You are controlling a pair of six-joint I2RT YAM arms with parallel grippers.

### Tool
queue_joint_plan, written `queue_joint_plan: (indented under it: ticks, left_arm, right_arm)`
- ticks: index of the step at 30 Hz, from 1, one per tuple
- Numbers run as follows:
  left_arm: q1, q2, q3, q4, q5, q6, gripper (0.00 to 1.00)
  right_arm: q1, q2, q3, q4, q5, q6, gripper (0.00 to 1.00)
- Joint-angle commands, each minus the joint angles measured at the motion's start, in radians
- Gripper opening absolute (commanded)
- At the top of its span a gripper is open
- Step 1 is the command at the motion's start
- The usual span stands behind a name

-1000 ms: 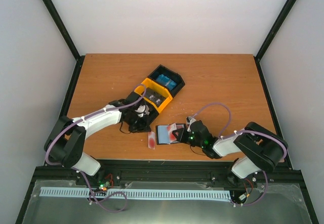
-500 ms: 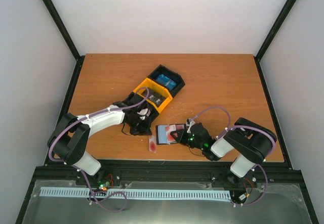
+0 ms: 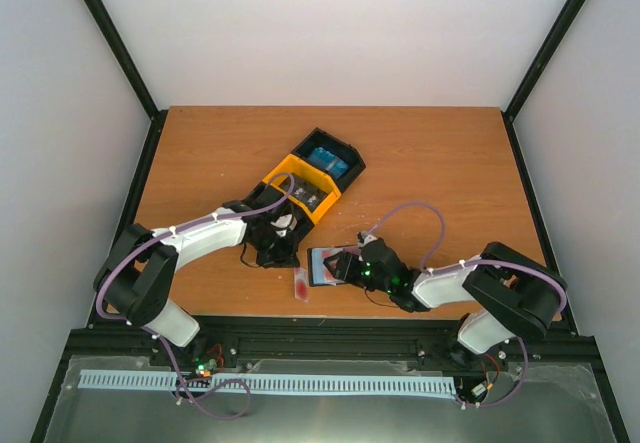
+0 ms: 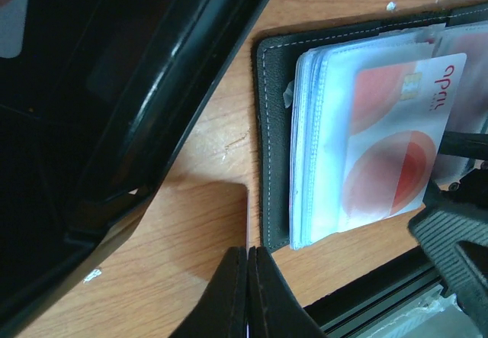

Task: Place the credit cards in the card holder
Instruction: Insert the credit card into the card holder.

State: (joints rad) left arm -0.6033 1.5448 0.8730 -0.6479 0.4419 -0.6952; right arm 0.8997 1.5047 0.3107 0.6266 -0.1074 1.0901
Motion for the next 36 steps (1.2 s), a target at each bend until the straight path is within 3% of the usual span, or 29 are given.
queue_joint_plan:
  ticks: [1, 8, 15, 27, 36]
  left_arm:
    - [-0.01, 0.008, 0.017, -0.005, 0.003, -0.002, 0.01]
    - [-0.01, 0.003, 0.015, -0.004, -0.005, 0.007, 0.01]
    - [-0.01, -0.014, 0.017, 0.001, -0.011, 0.01, 0.01]
    - [-0.01, -0.037, -0.011, 0.027, 0.006, 0.011, 0.01]
    - [-0.01, -0.044, -0.021, 0.047, 0.018, 0.011, 0.01]
  right_arm:
    - [0.055, 0.007, 0.081, -0.26, 0.086, -0.041, 0.62]
    - [0.092, 0.051, 0.215, -0.444, 0.118, -0.109, 0.67]
    - [0.101, -0.012, 0.301, -0.724, 0.227, -0.084, 0.71]
    - [0.137, 0.063, 0.426, -0.894, 0.214, -0.112, 0.61]
    - [0.189, 0.165, 0.576, -1.04, 0.215, -0.187, 0.75]
